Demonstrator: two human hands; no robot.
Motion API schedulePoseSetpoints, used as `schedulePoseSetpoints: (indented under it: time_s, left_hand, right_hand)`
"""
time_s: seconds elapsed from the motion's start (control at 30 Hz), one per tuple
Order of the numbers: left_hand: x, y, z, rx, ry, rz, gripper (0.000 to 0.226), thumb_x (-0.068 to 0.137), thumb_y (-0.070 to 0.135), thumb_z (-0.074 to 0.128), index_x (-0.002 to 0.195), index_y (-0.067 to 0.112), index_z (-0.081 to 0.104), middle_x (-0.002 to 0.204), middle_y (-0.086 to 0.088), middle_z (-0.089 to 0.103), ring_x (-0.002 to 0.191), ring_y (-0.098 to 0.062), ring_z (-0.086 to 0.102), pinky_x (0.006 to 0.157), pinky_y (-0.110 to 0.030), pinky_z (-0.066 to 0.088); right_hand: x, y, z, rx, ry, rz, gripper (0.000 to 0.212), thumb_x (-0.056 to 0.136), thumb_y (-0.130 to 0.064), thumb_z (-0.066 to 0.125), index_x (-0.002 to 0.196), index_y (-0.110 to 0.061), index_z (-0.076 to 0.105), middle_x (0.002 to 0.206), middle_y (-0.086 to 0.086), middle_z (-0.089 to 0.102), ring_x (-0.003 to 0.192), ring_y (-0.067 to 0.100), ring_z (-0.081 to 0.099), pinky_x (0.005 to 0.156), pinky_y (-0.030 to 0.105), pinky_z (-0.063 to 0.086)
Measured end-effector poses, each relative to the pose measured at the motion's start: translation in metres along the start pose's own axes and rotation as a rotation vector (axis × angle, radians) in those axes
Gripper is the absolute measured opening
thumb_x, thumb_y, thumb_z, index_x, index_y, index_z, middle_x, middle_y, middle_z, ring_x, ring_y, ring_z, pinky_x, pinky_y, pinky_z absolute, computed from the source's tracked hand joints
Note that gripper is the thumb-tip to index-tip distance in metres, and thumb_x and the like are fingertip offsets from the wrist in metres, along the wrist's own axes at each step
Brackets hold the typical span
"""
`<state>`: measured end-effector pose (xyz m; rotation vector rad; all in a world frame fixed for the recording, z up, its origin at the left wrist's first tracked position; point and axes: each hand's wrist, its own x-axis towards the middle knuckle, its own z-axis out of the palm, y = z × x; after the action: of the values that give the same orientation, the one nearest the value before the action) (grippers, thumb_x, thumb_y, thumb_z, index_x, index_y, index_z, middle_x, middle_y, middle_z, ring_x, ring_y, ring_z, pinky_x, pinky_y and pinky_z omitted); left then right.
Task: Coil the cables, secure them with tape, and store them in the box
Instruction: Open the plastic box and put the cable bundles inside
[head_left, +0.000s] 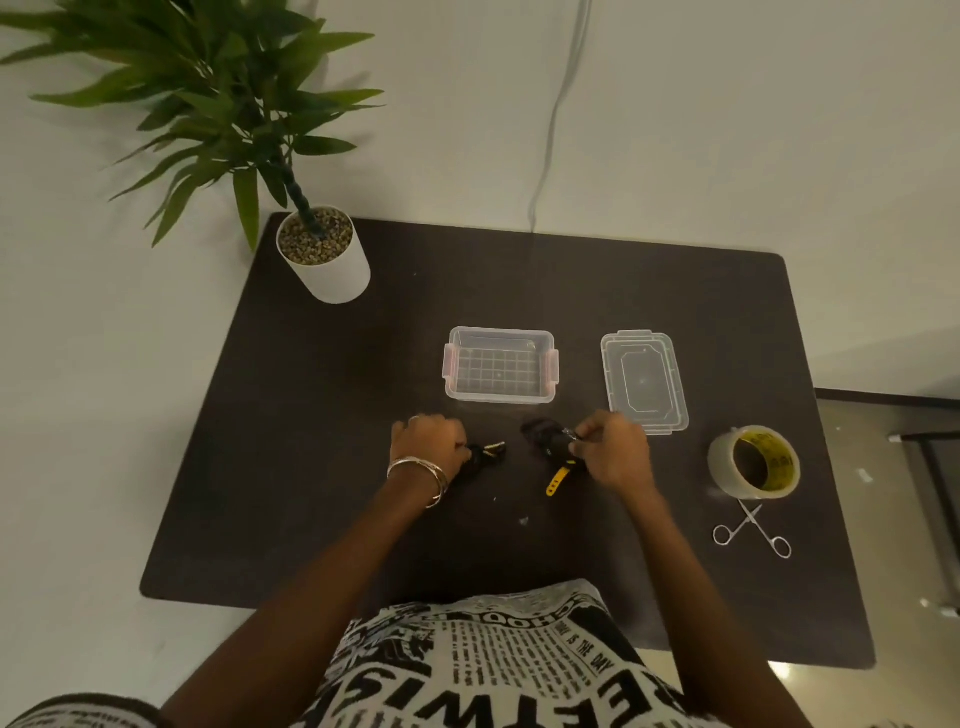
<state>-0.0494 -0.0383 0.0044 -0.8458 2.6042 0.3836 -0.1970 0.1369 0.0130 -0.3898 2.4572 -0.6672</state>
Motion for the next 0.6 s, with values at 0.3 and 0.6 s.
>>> schedulePoseSetpoints:
  time_s: [0.3, 0.6]
  left_hand:
    - [0.014, -0.001, -0.064, -0.91, 0.246, -0.267, 0.026, 0.077, 0.021, 0.075, 0.101, 0.013, 0.073, 0.096, -0.006, 0.073, 0.087, -0.021, 0.068, 0.087, -0.032, 0.053]
    - [0.06, 0.007, -0.072, -0.951, 0.25, -0.512, 0.015, 0.073, 0.02, 0.078, 0.084, 0.011, 0.075, 0.08, -0.011, 0.072, 0.069, -0.029, 0.07, 0.072, -0.042, 0.059]
  right_hand:
    - [0.01, -0.048, -0.053, 0.317, -0.008, -0.168, 0.023, 0.084, 0.008, 0.062, 0.104, 0.0, 0.069, 0.083, 0.003, 0.066, 0.071, 0.013, 0.062, 0.068, 0.021, 0.057]
    - [0.033, -0.079, -0.042, 0.747, -0.25, -0.08, 0.025, 0.091, 0.006, 0.052, 0.091, -0.011, 0.069, 0.077, 0.005, 0.069, 0.07, 0.012, 0.067, 0.067, 0.031, 0.057]
